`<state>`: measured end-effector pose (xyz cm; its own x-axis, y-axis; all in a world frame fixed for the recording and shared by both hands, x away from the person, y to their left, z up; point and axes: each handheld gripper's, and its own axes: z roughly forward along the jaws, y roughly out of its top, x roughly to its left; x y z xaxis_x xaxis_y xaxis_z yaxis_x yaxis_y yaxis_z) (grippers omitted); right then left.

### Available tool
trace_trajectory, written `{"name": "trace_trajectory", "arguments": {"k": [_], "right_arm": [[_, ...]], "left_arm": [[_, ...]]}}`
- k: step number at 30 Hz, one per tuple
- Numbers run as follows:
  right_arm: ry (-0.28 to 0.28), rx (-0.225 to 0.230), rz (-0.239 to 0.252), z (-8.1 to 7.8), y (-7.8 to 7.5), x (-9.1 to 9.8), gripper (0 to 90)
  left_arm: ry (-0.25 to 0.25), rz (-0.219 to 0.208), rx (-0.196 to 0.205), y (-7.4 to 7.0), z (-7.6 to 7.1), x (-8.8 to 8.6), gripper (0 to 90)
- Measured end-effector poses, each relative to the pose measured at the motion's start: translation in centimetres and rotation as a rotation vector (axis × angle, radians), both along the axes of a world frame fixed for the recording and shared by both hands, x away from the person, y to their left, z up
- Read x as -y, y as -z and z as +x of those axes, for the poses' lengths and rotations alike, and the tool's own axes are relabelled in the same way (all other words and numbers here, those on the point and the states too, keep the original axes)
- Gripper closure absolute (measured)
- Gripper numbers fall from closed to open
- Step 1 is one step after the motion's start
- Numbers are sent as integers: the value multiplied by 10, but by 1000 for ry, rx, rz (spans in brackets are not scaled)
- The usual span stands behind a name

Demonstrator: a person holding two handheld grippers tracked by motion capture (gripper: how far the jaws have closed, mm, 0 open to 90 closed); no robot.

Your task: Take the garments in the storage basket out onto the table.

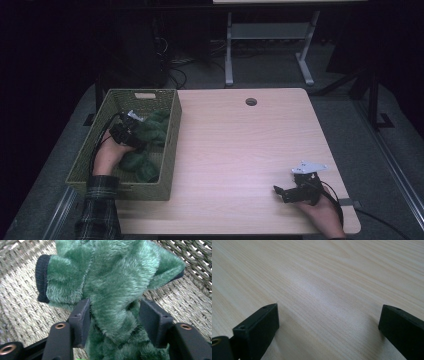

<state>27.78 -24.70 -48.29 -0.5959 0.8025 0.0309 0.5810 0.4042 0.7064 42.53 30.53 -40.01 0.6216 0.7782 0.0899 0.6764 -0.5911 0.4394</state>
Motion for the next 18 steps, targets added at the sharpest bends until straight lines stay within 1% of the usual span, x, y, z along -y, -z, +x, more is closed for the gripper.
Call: {"name": "trace_trajectory", "arguments": {"k": [1,2,3,5,6,7,8,10,11,14,15,17,18], "right_arm": [[0,0,0,0,0,0,25],[0,0,0,0,0,0,26],[0,0,0,0,0,0,26],[0,0,0,0,0,0,26],[0,0,0,0,0,0,26],[0,0,0,0,0,0,26],[0,0,0,0,0,0,26],[0,0,0,0,0,0,26],[0,0,0,0,0,0,26],[0,0,0,0,0,0,26],[0,0,0,0,0,0,26],[0,0,0,0,0,0,26],[0,0,0,0,0,0,26]], "left_arm": [[1,-8,-8,0,0,0,525],[0,-18,-24,0,-1,1,647],[-1,-27,-52,-1,-1,1,709],[-6,-43,-72,-2,0,1,796],[-6,-43,-72,-2,0,1,821],[-20,-58,-88,-2,0,0,834],[-20,-58,-88,-2,0,0,842],[-19,-64,-99,-4,-1,0,848],[-6,-67,-112,-5,-1,2,854],[-3,-77,-122,-8,-1,3,856],[-7,-92,-122,-12,-2,3,858],[-10,-97,-122,-15,-2,2,858],[-20,-120,-129,-19,-3,1,858]]}}
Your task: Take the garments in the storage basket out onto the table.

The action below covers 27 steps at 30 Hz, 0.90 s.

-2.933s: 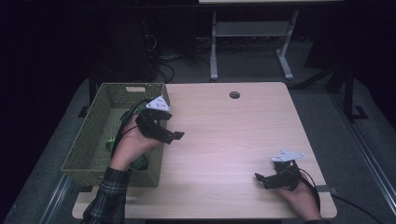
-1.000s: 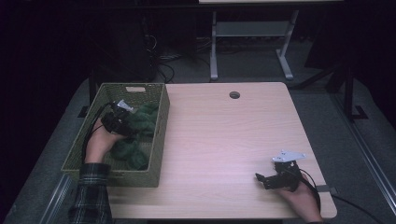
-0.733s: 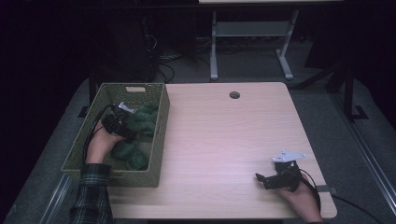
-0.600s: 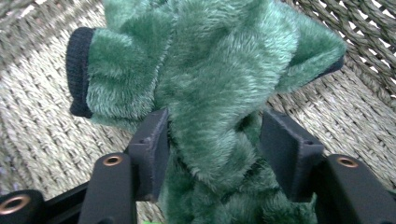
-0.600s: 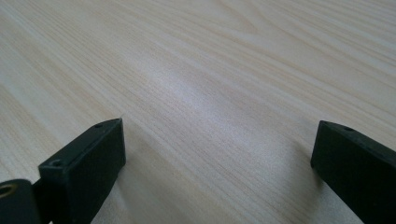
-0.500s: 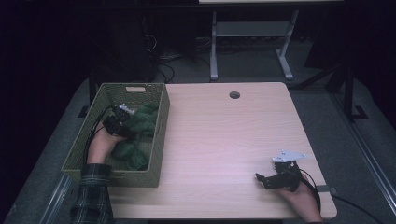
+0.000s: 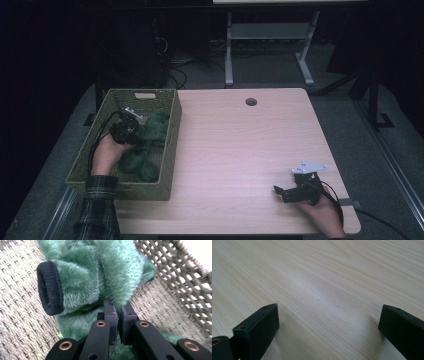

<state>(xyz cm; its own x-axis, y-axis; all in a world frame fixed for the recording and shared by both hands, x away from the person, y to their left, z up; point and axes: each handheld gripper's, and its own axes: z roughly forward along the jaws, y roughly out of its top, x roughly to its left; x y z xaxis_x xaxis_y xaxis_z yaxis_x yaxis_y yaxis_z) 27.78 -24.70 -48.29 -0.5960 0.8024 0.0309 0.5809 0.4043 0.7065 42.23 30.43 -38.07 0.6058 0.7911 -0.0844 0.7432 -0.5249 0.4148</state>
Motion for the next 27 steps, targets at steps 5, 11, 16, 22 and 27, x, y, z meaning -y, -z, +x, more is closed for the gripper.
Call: {"name": "trace_trajectory", "arguments": {"k": [5,11,16,22,27], "right_arm": [[0,0,0,0,0,0,26],[2,0,1,0,0,0,26],[2,1,1,0,0,0,26],[2,0,1,0,0,0,26],[2,0,1,0,0,0,26]], "left_arm": [[9,-27,10,-10,-4,-3,858],[4,-56,41,-27,-12,-7,858],[-14,-83,81,-46,-19,-9,858],[0,-117,136,-79,-23,-9,858],[12,-146,174,-101,-26,-6,858]]}}
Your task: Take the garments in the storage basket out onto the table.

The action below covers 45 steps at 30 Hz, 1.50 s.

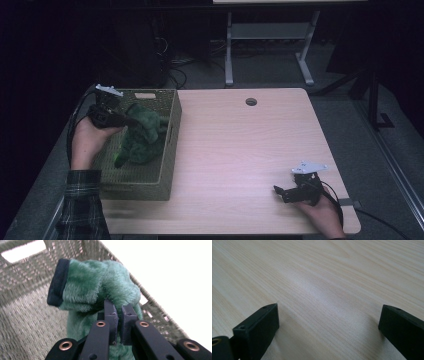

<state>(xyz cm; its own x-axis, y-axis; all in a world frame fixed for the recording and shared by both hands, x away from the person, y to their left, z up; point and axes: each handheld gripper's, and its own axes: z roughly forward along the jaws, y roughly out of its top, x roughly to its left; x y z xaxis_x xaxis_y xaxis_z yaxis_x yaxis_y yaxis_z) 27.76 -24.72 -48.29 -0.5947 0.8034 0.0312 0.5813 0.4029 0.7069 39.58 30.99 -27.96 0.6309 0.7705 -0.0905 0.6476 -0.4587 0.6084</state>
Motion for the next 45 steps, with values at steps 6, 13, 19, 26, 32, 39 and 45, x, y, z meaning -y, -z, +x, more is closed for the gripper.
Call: {"name": "trace_trajectory", "arguments": {"k": [6,13,19,26,32,39,45], "right_arm": [[0,0,0,0,0,0,26],[0,0,1,0,0,0,26],[2,-1,1,0,0,0,26],[1,0,1,0,0,0,26],[1,0,0,0,0,0,26],[0,1,0,0,0,0,26],[0,1,0,0,0,0,26]], "left_arm": [[12,-23,36,-17,-5,3,858],[34,-36,65,-38,-12,7,859],[53,-22,84,-58,-15,14,860],[70,-12,130,-89,-20,26,860],[121,-7,169,-114,-22,47,861],[189,-14,184,-133,-19,81,862],[226,-1,186,-138,-14,113,862]]}}
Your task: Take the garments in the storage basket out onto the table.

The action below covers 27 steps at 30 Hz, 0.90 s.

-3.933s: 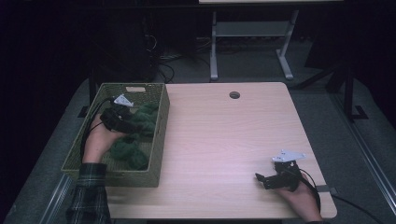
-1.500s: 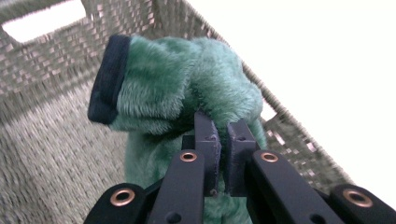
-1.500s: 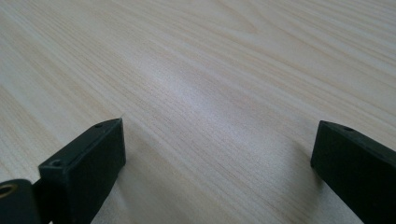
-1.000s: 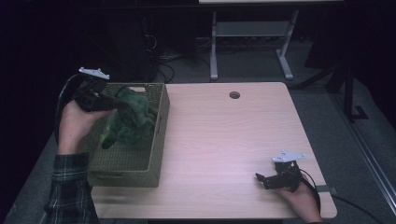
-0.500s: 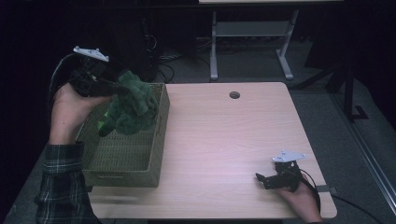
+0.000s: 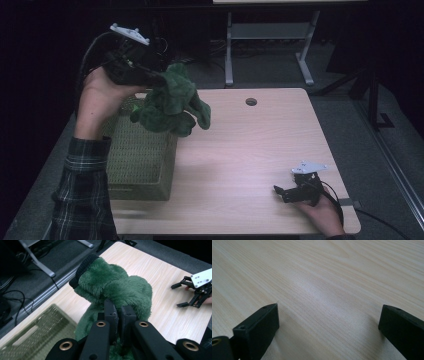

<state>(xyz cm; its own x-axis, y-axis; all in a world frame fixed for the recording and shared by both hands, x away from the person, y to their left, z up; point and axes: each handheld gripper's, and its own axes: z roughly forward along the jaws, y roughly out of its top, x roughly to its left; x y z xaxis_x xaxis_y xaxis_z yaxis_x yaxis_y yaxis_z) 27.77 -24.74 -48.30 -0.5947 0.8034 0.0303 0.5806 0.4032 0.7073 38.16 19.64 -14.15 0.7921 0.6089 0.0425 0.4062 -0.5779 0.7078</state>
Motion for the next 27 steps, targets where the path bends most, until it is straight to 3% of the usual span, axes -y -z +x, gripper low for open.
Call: {"name": "trace_trajectory", "arguments": {"k": [9,16,27], "right_arm": [[3,-3,2,0,0,0,26],[2,-3,2,0,0,0,26],[1,-3,1,0,0,0,26]], "left_arm": [[54,10,-7,12,3,40,862],[128,-11,-26,40,5,70,862],[171,-52,-81,78,6,96,862]]}}
